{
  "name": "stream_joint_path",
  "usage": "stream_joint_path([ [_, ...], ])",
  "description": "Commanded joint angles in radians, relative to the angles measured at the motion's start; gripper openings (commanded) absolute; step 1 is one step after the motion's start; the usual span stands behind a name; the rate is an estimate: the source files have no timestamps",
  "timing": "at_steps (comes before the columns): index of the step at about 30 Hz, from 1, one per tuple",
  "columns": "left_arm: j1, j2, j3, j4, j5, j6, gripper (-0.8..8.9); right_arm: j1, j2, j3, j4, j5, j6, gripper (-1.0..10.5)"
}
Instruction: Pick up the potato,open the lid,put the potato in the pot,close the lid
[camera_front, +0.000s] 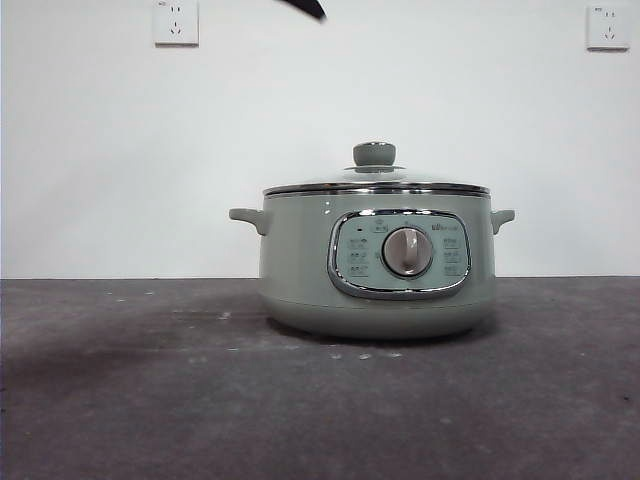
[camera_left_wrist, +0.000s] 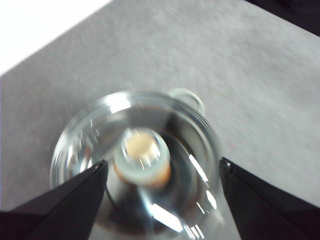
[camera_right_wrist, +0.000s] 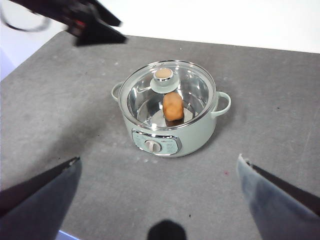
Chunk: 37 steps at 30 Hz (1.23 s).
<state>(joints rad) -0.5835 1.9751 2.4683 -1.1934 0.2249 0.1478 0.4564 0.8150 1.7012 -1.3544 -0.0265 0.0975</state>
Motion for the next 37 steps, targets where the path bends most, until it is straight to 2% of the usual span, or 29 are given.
stream_joint_path([
  [1, 0.003, -0.019, 0.081, -0.123, 0.03, 0.013, 3.82, 0.001, 0.0, -0.005, -0.024, 0.001, -0.013, 5.3],
  [14, 0.003, -0.229, 0.092, -0.127, 0.044, -0.035, 3.77, 0.002, 0.0, -0.055, -0.024, 0.001, -0.031, 5.3],
  [24, 0.003, -0.288, 0.092, -0.127, 0.044, -0.056, 3.72, 0.001, 0.0, -0.119, -0.024, 0.001, -0.03, 5.2],
  [26, 0.003, -0.289, 0.092, -0.127, 0.045, -0.066, 3.39, 0.001, 0.0, -0.121, -0.024, 0.0, -0.031, 3.9],
  [31, 0.002, -0.289, 0.092, -0.127, 0.045, -0.069, 0.05, 0.001, 0.0, -0.122, -0.024, 0.0, -0.05, 0.0],
  [37, 0.002, -0.291, 0.092, -0.127, 0.044, -0.091, -0.08, 0.001, 0.0, -0.122, -0.024, 0.001, -0.056, -0.1],
])
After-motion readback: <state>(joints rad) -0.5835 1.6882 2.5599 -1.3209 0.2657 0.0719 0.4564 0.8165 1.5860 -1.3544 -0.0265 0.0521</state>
